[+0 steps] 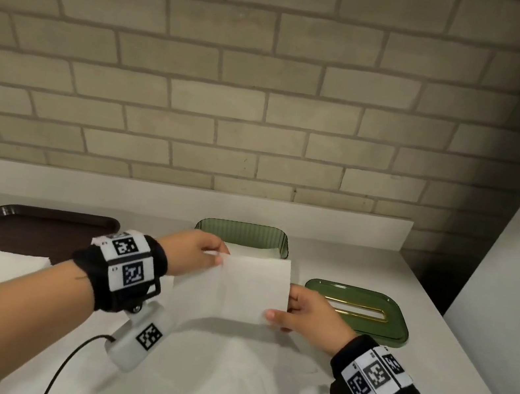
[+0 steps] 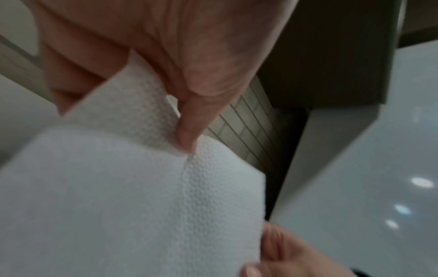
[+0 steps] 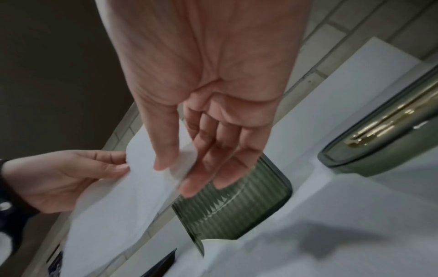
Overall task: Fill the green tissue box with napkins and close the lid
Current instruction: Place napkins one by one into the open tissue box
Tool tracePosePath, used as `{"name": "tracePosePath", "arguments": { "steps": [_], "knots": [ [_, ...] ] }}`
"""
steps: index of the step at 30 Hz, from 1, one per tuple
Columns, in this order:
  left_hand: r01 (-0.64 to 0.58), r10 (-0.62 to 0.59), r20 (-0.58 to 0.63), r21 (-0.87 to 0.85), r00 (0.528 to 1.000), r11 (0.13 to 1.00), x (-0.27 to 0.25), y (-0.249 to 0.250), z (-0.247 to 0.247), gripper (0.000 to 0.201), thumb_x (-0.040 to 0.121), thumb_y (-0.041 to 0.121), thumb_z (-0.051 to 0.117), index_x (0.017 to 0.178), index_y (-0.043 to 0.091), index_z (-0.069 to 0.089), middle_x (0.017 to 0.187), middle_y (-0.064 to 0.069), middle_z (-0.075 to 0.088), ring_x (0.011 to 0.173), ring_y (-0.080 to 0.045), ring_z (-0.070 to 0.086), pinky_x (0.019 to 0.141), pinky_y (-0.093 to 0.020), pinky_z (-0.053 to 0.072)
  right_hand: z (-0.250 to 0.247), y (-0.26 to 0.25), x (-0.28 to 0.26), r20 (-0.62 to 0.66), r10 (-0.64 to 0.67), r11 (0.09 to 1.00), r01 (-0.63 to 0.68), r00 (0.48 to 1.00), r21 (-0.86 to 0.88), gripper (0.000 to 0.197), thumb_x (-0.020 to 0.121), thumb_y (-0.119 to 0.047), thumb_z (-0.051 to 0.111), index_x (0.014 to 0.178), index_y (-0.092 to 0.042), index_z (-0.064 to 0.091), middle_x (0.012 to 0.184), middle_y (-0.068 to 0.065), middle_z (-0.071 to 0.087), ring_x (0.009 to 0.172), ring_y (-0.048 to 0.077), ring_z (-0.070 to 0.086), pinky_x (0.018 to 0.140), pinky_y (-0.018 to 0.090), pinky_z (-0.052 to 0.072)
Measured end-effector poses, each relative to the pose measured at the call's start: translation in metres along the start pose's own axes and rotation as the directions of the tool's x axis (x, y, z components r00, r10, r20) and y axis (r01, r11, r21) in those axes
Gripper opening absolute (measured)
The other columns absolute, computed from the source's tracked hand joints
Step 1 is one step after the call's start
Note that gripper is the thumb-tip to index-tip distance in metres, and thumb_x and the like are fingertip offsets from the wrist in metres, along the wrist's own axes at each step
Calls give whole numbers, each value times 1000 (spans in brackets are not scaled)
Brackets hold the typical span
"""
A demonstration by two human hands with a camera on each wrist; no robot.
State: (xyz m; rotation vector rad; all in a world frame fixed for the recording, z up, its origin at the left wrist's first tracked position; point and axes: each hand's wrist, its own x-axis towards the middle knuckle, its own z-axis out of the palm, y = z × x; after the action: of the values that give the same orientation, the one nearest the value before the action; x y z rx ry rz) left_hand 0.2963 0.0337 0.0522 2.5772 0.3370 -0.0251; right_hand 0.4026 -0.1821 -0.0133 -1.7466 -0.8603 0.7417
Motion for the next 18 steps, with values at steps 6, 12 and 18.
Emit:
{"name": "tracePosePath", "arguments": {
  "steps": [6, 12, 18],
  "knots": [
    [95, -138, -147, -270, 979, 958, 32, -16, -31, 20, 86, 18, 65, 102, 22, 55, 98, -2, 58, 78, -12, 56, 60, -17, 47, -6, -15, 37, -204, 0, 994, 22, 979, 105, 26, 85, 3, 62, 107, -11, 54, 82, 5, 69, 61, 11, 67, 63, 22, 55],
    [217, -364, -105, -642, 926, 736, 66, -40, -29, 55, 78, -3, 70, 125, 3, 43, 98, -10, 60, 91, -29, 59, 60, -34, 55, -10, -20, 82, -363, 236, 956, -147, 901, 256, 35, 83, 3, 64, 110, -9, 45, 75, 10, 66, 49, 12, 62, 43, 20, 47],
    [263, -381, -293, -372, 877, 890, 91, -57, -4, 49, 76, 7, 73, 119, 7, 49, 100, -8, 59, 89, -24, 58, 76, -31, 50, -3, -21, 102, -464, 51, 980, -134, 884, -148, 34, 85, -13, 63, 113, -15, 43, 95, 3, 56, 59, 13, 55, 49, 20, 45]
  ]
}}
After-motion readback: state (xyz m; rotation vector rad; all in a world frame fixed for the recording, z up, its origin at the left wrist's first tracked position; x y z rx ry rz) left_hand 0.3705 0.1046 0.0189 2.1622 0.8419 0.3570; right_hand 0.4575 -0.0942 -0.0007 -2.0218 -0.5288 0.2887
